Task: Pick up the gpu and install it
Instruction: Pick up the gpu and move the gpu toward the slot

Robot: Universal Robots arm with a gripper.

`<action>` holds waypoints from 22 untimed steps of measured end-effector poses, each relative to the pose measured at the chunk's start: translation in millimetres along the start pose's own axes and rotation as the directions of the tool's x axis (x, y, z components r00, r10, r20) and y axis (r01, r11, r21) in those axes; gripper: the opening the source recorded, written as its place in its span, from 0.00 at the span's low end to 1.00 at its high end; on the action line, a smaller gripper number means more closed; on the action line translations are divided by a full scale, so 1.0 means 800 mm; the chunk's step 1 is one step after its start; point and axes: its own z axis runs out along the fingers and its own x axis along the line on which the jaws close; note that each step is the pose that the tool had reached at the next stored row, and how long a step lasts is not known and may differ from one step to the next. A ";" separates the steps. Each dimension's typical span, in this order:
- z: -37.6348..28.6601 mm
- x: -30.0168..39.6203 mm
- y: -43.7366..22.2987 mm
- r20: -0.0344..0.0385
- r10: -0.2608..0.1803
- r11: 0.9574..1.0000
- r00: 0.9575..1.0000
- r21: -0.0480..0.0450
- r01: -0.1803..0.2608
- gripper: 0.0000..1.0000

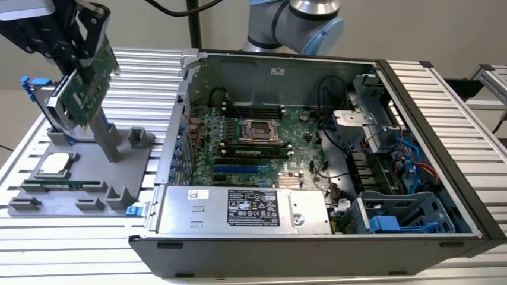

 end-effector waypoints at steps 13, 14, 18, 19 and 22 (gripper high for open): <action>-0.0109 -0.0002 0.0005 0.000 0.000 1.000 1.000 0.000 0.000 0.00; -0.0117 -0.0002 0.0006 0.000 0.000 1.000 1.000 0.000 0.000 0.00; -0.0151 -0.0002 0.0008 0.000 0.000 1.000 1.000 0.000 0.000 0.00; -0.0159 -0.0002 0.0009 0.000 0.000 1.000 1.000 0.000 0.000 0.00; -0.0177 -0.0003 0.0009 0.000 0.000 1.000 1.000 0.000 0.000 0.00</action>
